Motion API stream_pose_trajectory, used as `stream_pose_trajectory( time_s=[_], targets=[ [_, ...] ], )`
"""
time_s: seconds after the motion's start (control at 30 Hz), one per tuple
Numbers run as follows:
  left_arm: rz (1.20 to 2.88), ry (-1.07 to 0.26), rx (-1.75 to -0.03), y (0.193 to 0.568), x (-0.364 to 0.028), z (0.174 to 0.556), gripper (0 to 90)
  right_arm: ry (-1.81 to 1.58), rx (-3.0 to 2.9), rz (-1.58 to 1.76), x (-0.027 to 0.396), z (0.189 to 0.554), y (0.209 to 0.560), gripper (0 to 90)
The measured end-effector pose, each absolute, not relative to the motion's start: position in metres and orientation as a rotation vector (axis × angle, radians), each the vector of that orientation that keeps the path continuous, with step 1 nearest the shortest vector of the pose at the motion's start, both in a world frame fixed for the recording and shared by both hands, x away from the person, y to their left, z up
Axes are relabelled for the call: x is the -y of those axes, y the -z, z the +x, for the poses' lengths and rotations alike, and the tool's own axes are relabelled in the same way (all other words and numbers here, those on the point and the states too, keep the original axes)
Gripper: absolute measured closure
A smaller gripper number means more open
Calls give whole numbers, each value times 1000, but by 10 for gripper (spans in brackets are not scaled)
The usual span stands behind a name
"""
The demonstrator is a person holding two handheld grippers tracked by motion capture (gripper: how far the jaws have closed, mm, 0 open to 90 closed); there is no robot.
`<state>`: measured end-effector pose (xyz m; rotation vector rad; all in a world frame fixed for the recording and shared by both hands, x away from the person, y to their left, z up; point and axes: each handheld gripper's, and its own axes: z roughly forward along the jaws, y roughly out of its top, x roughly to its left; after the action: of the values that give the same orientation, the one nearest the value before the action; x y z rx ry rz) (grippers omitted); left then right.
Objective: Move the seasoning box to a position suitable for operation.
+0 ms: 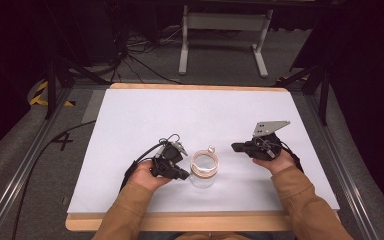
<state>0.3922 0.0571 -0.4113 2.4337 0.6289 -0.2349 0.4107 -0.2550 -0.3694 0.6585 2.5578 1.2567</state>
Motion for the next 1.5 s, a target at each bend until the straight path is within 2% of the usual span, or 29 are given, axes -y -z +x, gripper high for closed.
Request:
stream_pose_trajectory(
  time_s=[0.17,0.47,0.67,0.83,1.03,1.3,1.4,1.5],
  targets=[
    [2482,255,-519,411,-43,392,880,-1258,-2541,672,261,407,368,890],
    [2502,294,-452,410,-28,395,880,-1247,-2520,704,273,400,368,890],
    [2458,278,-495,403,-37,400,865,-1247,-2507,722,278,398,368,890],
    [2418,226,-527,387,-50,402,855,-1239,-2513,720,277,397,369,890],
    [2291,132,-552,362,-62,403,854,-1228,-2497,733,282,392,369,890],
    [2164,9,-576,347,-57,402,849,-1226,-2474,753,289,385,367,890],
    [2148,-40,-590,346,-54,403,822,-1225,-2468,762,292,383,368,891],
    [2127,-48,-600,346,-52,403,822,-1225,-2460,765,294,380,367,890]
  ],
)
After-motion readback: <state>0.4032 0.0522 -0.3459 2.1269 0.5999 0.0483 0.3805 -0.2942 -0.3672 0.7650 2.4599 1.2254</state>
